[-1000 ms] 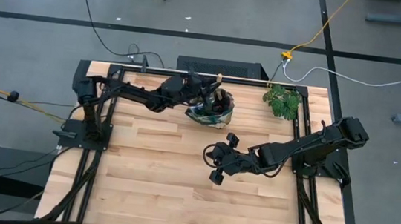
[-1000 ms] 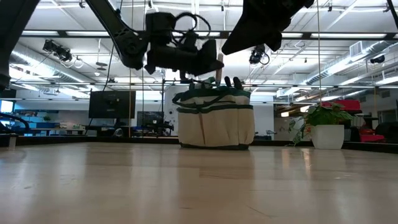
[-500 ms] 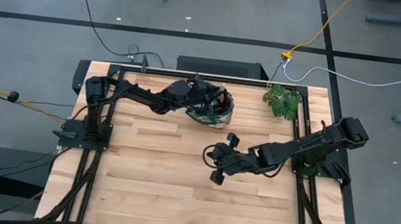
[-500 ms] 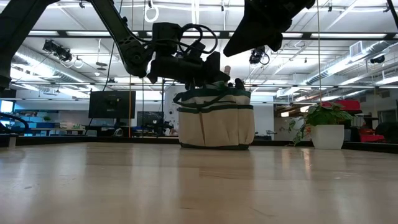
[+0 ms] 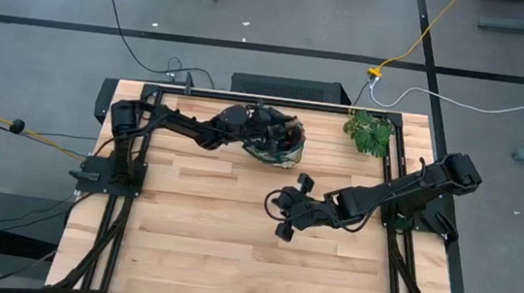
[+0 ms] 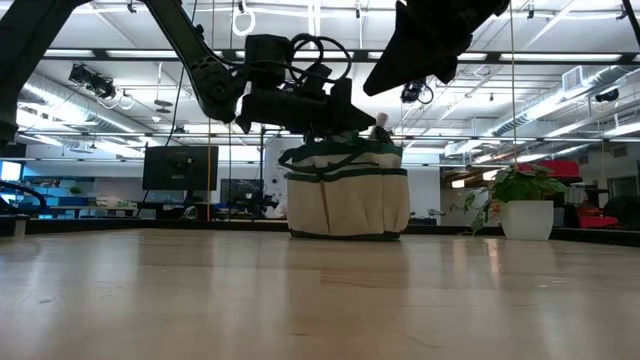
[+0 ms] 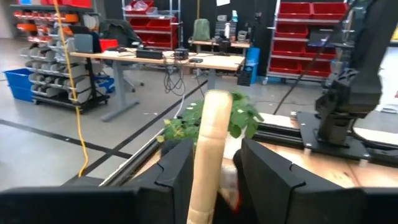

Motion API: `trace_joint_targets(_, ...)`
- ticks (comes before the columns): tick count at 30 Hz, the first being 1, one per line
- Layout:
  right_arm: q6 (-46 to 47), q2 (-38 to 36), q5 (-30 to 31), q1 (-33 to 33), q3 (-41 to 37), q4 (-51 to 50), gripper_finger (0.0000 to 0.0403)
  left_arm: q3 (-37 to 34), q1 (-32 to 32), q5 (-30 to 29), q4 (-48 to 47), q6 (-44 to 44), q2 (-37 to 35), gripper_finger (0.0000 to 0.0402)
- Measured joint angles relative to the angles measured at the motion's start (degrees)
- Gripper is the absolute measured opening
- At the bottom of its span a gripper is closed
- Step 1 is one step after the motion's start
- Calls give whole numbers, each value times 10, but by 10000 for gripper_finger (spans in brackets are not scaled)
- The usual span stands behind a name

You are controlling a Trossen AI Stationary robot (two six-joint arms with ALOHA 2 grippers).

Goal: Pick & Place Garden tools in Gardening bag
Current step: Put the hand cultivator into the tool bag, then return to home position

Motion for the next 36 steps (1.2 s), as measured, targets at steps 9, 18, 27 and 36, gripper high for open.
trace_joint_targets(9, 1, 0, 27, 0, 0, -12, 0, 0, 2, -2, -74, 9, -59, 146)
trace_joint_targets(18, 0, -1, 61, -5, 0, -19, 0, 0, 0, -4, -185, 16, -149, 147)
trace_joint_targets(27, -27, -29, 57, -30, 0, -27, 0, 0, -2, 56, -431, 58, -271, 147)
trace_joint_targets(36, -70, -105, 56, -50, -24, -40, 0, -72, -29, 47, -533, 88, -397, 129)
